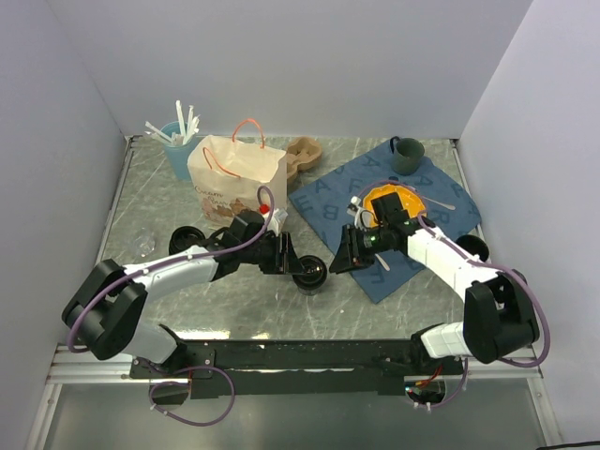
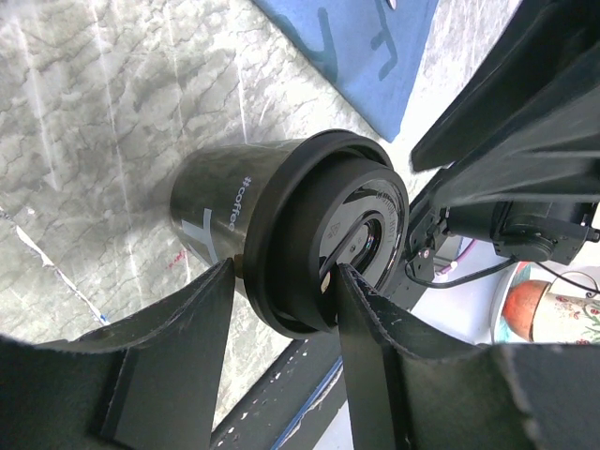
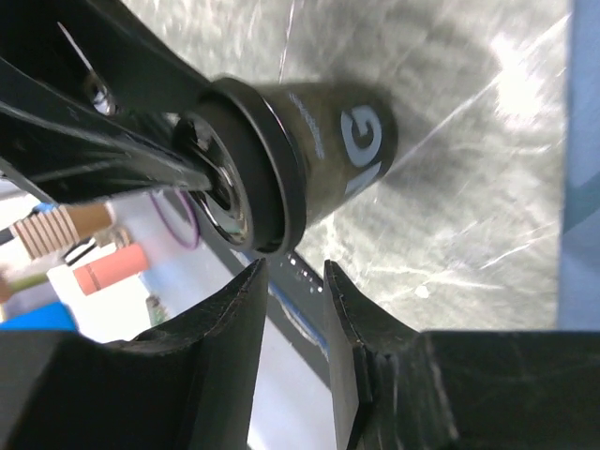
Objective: Pack the takeout coffee
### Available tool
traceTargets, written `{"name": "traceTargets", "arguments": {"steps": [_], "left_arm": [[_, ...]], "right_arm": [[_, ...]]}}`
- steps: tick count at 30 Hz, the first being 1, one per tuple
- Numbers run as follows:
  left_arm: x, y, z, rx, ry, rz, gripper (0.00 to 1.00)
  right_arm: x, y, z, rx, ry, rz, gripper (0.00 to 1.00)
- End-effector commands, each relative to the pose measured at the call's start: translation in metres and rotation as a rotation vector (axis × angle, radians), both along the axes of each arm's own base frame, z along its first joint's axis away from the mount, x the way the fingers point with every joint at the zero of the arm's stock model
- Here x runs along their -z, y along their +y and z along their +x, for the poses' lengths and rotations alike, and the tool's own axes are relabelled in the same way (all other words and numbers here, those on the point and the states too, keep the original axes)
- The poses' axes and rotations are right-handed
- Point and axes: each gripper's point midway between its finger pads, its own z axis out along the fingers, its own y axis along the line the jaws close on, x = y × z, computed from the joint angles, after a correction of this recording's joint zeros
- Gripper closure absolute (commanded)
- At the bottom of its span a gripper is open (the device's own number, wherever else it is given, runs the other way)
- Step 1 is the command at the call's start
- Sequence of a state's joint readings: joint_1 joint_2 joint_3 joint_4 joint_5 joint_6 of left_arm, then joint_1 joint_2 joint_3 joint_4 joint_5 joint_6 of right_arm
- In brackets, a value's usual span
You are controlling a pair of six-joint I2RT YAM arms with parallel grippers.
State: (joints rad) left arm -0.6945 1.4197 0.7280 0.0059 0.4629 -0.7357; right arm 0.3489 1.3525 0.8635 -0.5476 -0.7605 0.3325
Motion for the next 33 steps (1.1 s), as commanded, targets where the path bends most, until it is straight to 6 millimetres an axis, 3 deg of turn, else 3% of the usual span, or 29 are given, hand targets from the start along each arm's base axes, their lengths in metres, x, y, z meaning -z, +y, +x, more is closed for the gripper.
{"name": "traceTargets", "arguments": {"steps": [1,9,16,24,28,33], "left_arm": [[0.049,0.024,-0.019,0.021,0.096,0.177,0.49],[0.052,0.021,-0.019,0.029,0.111,0.171,0.50],[0.057,0.021,-0.022,0.027,0.131,0.174,0.50],[0.062,0.022,-0.024,0.027,0.144,0.183,0.51],[0.062,0.022,-0.023,0.031,0.140,0.185,0.51],[0.065,0.024,-0.027,0.041,0.149,0.196,0.51]], "right_arm": [[-0.006,0.008,-0.004,-0.033,-0.019,0.084,0.62],[0.015,0.008,0.000,-0.023,0.009,0.061,0.65],[0.040,-0.004,0.007,0.049,0.002,-0.038,0.77],[0.072,-0.020,-0.006,0.151,0.064,-0.125,0.80],[0.053,-0.017,-0.003,0.138,0.044,-0.096,0.76],[-0.008,-0.005,0.009,0.108,-0.064,0.001,0.66]]}}
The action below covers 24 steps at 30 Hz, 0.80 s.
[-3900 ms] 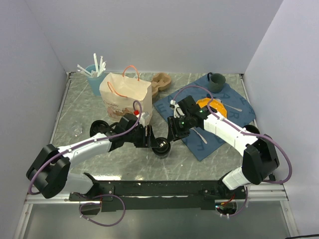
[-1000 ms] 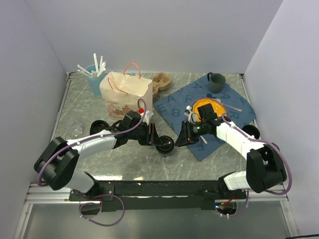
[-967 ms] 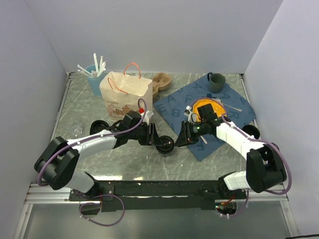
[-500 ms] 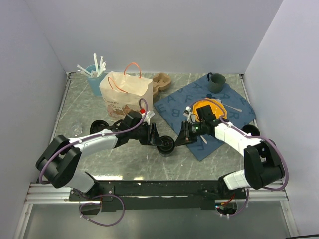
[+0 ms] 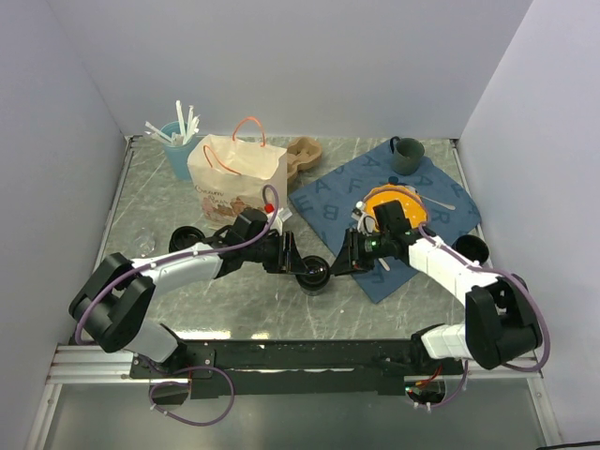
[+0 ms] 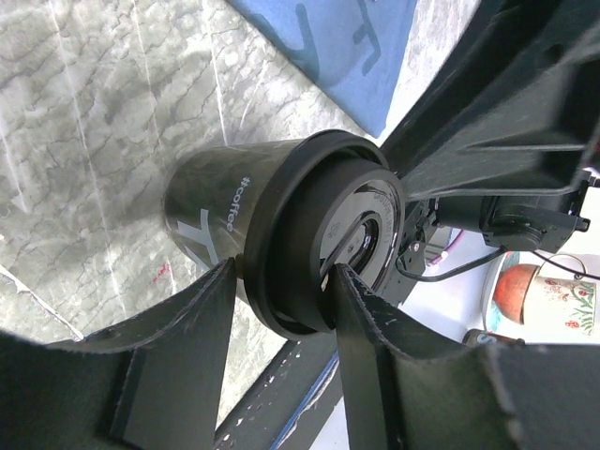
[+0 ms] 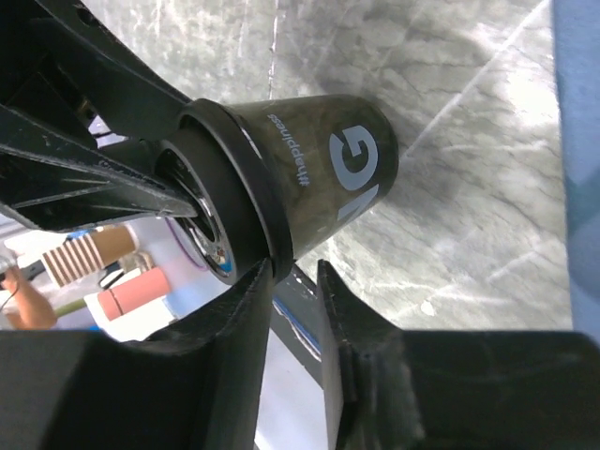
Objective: Pack the takeout coffee
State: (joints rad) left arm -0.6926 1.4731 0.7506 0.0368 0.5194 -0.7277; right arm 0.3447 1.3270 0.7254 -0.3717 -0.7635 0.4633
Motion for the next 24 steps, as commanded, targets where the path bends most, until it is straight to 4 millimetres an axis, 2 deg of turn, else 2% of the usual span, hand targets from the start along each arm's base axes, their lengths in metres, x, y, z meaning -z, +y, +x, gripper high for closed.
{"name": "traceTargets", "arguments": {"steps": [1,2,5,10,17,24], "left_arm": [[0.063,0.034,-0.027,0.002,0.123,0.225,0.51],[0.063,0.034,-0.027,0.005,0.123,0.225,0.51],[0.064,0.035,-0.028,0.012,0.125,0.233,0.51],[0.066,0.034,-0.030,0.023,0.132,0.234,0.51],[0.066,0.032,-0.031,0.023,0.138,0.231,0.51],[0.067,0.028,-0.030,0.029,0.142,0.230,0.51]], "right_arm": [[-0.035,-0.005,0.013,0.016,-0.115,-0.028,0.63],[-0.045,-0.004,0.017,0.011,-0.138,-0.018,0.62],[-0.054,-0.005,0.025,0.006,-0.158,-0.012,0.61],[-0.059,-0.005,0.037,-0.029,-0.172,-0.004,0.60],[-0.044,0.006,0.045,-0.123,-0.132,0.039,0.59],[-0.025,0.009,0.037,-0.165,-0.080,0.062,0.59]]}}
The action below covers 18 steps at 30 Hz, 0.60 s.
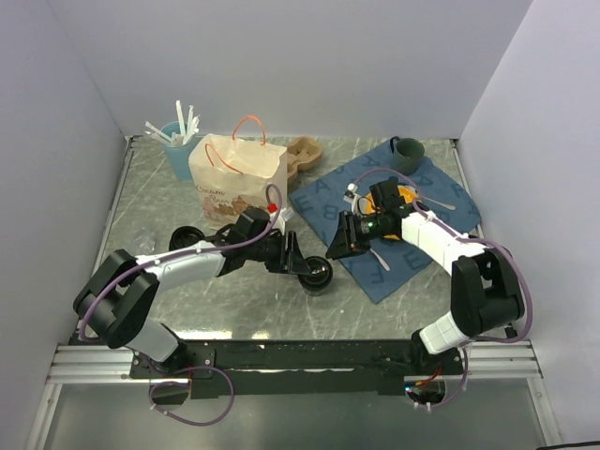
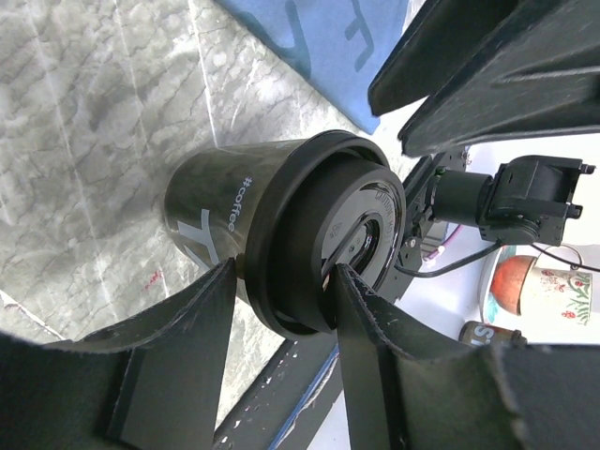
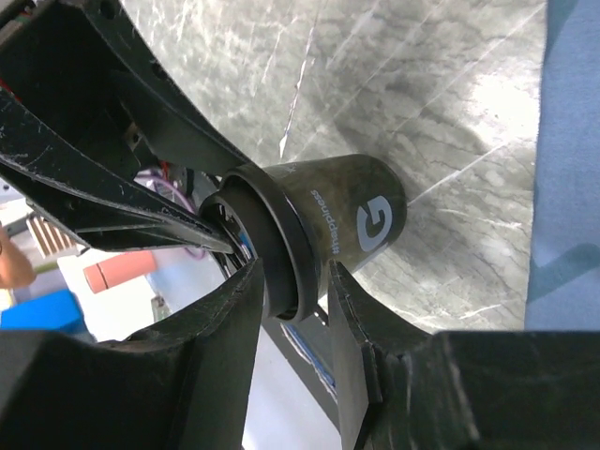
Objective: Pack the takeout coffee
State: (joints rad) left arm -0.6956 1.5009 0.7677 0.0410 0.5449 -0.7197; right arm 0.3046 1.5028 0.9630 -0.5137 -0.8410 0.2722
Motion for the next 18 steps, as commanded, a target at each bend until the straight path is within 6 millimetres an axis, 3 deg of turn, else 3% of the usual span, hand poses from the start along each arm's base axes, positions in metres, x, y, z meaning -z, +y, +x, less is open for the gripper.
{"name": "traceTargets", "arguments": {"steps": [1,14,18], "left_arm": [[0.066,0.033,-0.029,0.003,0.132,0.239,0.51],[0.070,0.033,-0.029,0.011,0.135,0.249,0.51],[0.074,0.034,-0.030,0.008,0.143,0.256,0.52]], "right_arm": [[-0.002,0.004,-0.002,-0.057,-0.016,0.052,0.59],[0.032,-0.002,-0.007,-0.011,0.046,-0.006,0.66],[0.042,-0.001,-0.011,0.005,0.070,0.006,0.75]]}}
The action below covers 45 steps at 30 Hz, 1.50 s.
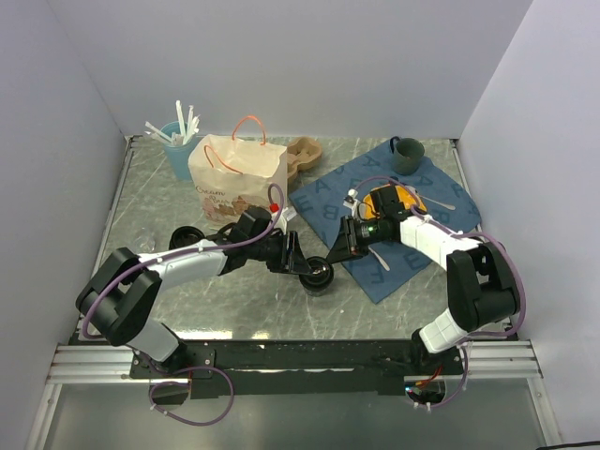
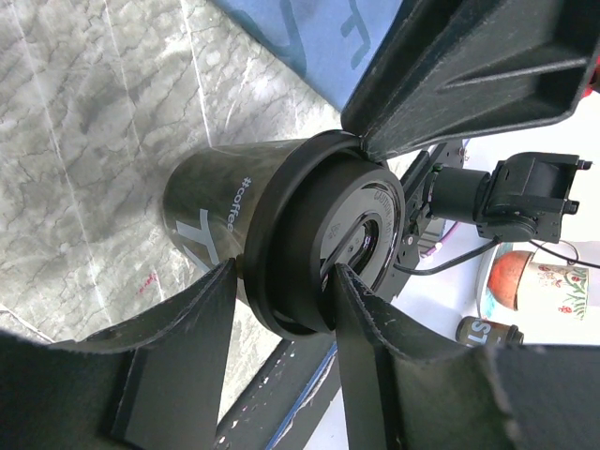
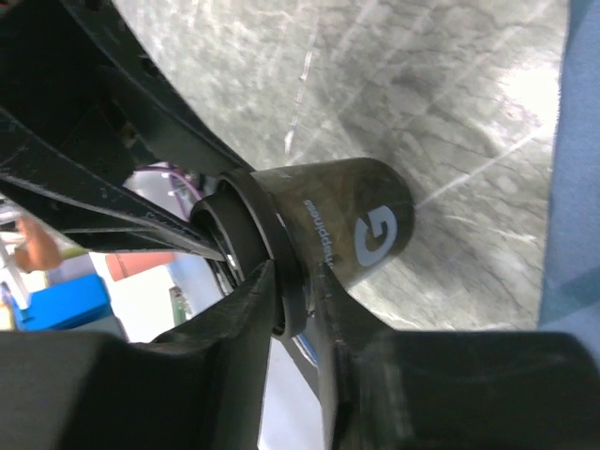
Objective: Pack the takeout coffee
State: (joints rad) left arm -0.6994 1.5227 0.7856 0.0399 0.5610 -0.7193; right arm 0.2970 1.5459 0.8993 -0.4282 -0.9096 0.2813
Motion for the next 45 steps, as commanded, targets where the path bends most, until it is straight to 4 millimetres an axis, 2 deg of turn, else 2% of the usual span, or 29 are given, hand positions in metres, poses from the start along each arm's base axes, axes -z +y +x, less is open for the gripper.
{"name": "traceTargets", "arguments": {"steps": [1,10,12,15,19,24,35,45], "left_arm": [[0.074,0.039,-0.030,-0.006,0.134,0.263,0.52],[0.079,0.042,-0.033,-0.008,0.142,0.273,0.53],[0.080,0.043,-0.034,-0.010,0.141,0.280,0.53],[0.079,0.044,-0.034,-0.010,0.136,0.279,0.53],[0.080,0.044,-0.034,-0.010,0.137,0.277,0.53],[0.081,0.044,-0.035,-0.007,0.139,0.280,0.53],[0.082,0.046,-0.034,-0.005,0.138,0.290,0.53],[0.082,0.045,-0.035,0.004,0.140,0.295,0.53]], "right_arm": [[0.030,-0.006,-0.008,0.032,0.044,-0.054,0.76],[0.063,-0.018,-0.017,0.081,0.099,-0.130,0.81],[0.064,-0.018,-0.020,0.078,0.113,-0.125,0.82],[0.045,-0.014,-0.017,0.071,0.097,-0.093,0.78],[0.007,-0.008,-0.001,0.082,0.038,-0.060,0.74],[-0.014,-0.010,0.003,0.090,0.000,-0.066,0.69],[-0.021,-0.013,-0.019,0.062,-0.028,-0.037,0.59],[0.003,-0.016,-0.027,0.073,0.005,-0.051,0.64]]}}
